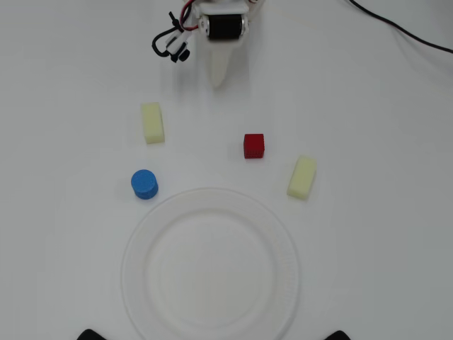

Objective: Grasp a red block and put it in the dish.

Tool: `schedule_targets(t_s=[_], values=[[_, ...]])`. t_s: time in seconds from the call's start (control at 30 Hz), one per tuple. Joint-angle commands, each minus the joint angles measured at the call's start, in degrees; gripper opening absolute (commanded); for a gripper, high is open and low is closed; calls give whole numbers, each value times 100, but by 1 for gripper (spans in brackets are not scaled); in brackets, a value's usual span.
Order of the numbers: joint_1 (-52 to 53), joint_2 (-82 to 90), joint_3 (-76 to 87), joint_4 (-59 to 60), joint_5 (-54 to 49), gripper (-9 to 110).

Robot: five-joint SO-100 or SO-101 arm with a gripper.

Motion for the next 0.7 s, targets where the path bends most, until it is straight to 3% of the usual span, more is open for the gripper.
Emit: schedule_targets(t_s=[0.0, 0.23, 0.47, 0.67], values=[[-202, -1301, -1169, 299, 299, 0], [-1169, -3964, -3146, 703, 1151, 2], [-2259, -6161, -4623, 598, 1705, 21], [-2408, -7673, -5625, 316, 1828, 33]])
